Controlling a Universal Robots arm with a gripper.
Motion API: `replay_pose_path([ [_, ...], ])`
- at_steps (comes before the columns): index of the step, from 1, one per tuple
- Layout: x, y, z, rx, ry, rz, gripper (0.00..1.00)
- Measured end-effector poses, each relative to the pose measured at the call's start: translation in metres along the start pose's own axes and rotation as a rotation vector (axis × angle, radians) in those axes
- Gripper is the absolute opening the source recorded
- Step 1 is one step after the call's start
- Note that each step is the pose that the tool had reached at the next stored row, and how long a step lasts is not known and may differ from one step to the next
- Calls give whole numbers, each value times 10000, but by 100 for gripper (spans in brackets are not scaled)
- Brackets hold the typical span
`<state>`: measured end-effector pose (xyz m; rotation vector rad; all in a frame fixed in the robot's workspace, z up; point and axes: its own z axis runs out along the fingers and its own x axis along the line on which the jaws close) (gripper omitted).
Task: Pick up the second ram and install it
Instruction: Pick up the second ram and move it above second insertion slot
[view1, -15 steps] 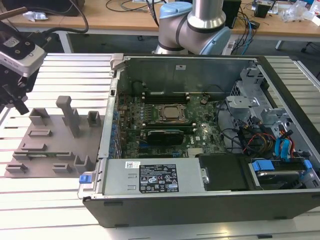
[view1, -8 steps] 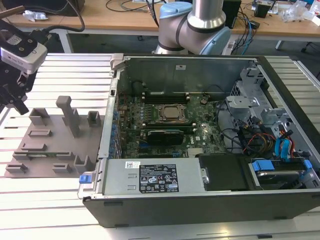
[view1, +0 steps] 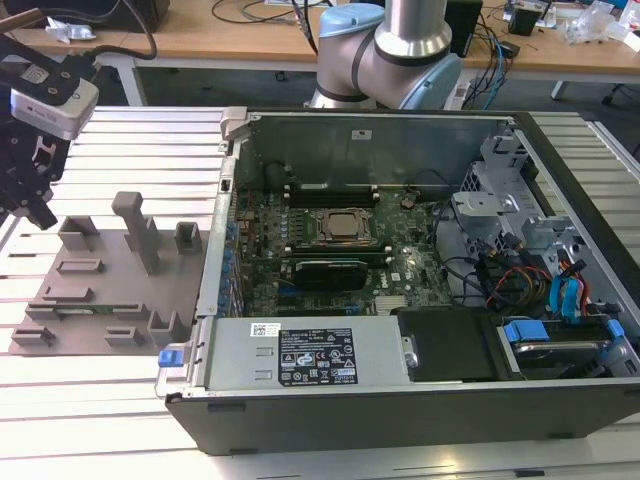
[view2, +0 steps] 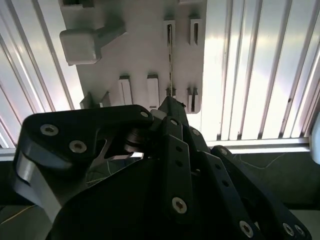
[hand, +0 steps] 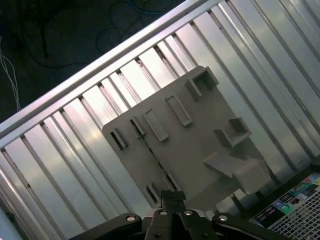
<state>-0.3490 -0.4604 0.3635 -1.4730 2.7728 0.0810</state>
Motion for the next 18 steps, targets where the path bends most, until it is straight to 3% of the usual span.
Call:
replay_pose_path([
  [10,0,0,0,-33,60,-1335,10],
  [18,0,0,0,-49,89,-1973,10],
])
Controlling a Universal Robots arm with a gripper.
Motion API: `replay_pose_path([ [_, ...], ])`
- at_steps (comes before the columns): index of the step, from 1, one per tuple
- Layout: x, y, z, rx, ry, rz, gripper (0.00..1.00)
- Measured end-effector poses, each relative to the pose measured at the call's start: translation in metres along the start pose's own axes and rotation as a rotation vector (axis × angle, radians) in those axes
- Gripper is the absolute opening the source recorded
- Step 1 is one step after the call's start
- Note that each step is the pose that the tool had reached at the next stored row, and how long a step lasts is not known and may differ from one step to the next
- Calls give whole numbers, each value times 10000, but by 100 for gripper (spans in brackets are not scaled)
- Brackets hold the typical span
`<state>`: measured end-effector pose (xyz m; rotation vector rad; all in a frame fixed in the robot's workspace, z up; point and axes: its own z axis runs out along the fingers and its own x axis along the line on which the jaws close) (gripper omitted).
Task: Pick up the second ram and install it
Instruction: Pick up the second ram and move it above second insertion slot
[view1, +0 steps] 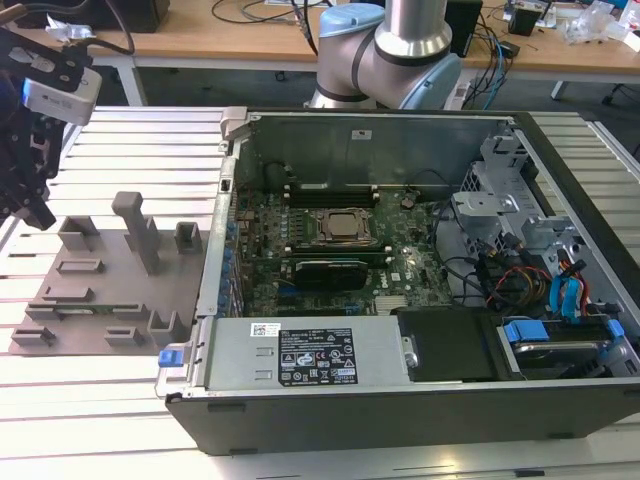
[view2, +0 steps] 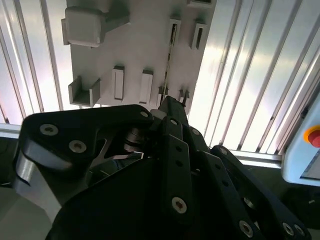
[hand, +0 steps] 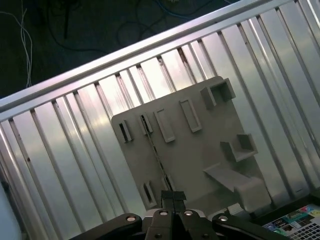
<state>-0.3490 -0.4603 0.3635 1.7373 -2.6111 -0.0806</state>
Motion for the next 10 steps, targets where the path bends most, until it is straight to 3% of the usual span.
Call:
replay_pose_path([
  [10,0,-1,0,-24,44,-986,10],
])
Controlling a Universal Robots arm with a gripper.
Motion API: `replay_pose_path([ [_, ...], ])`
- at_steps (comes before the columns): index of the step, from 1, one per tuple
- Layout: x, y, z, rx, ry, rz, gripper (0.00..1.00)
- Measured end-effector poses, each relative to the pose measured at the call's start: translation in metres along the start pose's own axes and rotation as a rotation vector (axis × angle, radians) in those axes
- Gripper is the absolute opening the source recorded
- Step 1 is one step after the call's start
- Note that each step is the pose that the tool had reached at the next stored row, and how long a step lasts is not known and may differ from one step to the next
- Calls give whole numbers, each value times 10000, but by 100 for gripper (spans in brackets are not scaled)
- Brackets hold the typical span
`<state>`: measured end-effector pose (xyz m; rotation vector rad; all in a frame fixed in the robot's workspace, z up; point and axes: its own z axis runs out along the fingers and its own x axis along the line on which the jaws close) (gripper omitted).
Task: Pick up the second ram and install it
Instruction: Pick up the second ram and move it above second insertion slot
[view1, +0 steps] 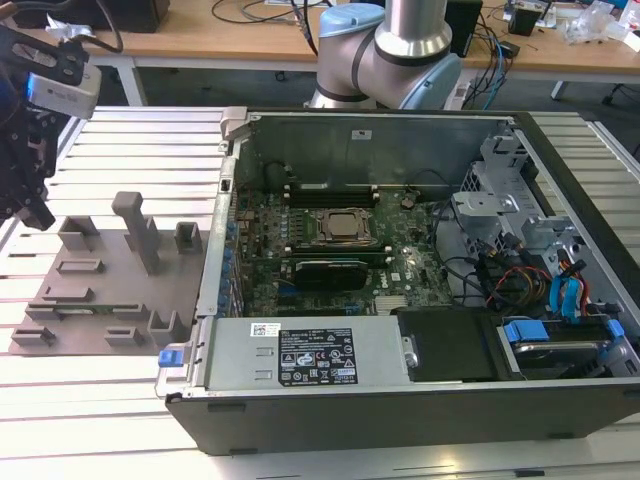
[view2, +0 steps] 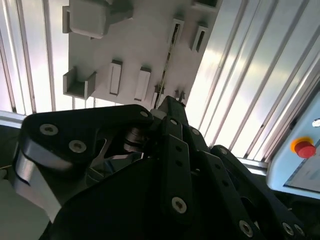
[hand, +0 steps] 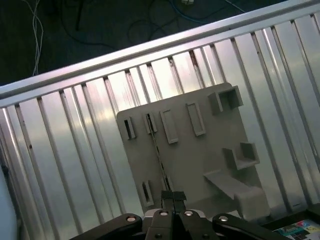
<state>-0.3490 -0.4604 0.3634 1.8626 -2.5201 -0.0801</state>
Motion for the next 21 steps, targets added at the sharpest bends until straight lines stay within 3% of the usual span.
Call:
replay_pose_path([
  [6,0,0,0,-20,36,-790,10],
  [10,0,0,0,-43,77,-1694,10],
  [15,-2,1,0,-45,81,-1776,11],
  [18,-2,1,0,-44,80,-1777,30],
  [21,-2,0,9,-43,79,-1778,30],
])
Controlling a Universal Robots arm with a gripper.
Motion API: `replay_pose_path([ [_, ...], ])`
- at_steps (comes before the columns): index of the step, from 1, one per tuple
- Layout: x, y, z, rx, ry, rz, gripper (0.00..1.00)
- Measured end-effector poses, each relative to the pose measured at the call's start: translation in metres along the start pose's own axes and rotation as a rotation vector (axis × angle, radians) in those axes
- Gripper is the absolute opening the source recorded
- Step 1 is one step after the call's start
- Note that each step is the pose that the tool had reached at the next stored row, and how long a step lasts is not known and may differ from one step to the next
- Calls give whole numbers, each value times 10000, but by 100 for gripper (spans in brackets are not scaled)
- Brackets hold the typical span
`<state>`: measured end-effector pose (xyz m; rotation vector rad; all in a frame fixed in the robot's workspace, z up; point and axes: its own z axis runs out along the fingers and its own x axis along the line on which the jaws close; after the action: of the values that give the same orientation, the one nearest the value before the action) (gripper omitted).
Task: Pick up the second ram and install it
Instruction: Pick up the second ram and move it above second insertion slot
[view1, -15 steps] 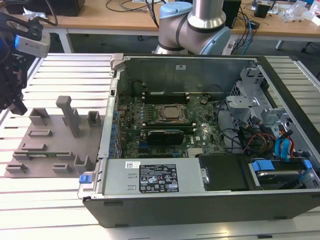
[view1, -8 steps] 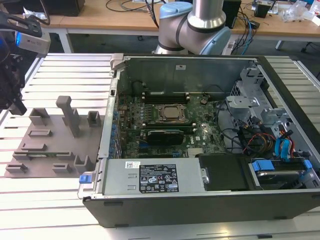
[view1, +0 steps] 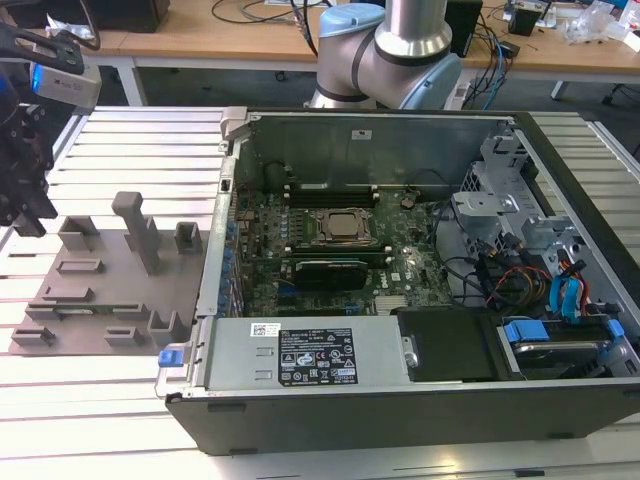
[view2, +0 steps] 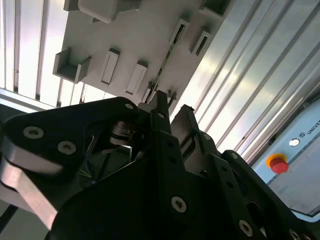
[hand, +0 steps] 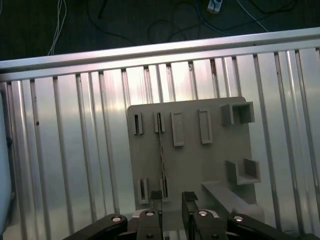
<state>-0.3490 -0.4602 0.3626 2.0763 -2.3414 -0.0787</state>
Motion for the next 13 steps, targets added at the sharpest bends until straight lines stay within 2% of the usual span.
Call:
replay_pose_path([
  [5,4,-6,143,1,20,0,30],
  [13,6,-10,219,0,22,-48,30],
])
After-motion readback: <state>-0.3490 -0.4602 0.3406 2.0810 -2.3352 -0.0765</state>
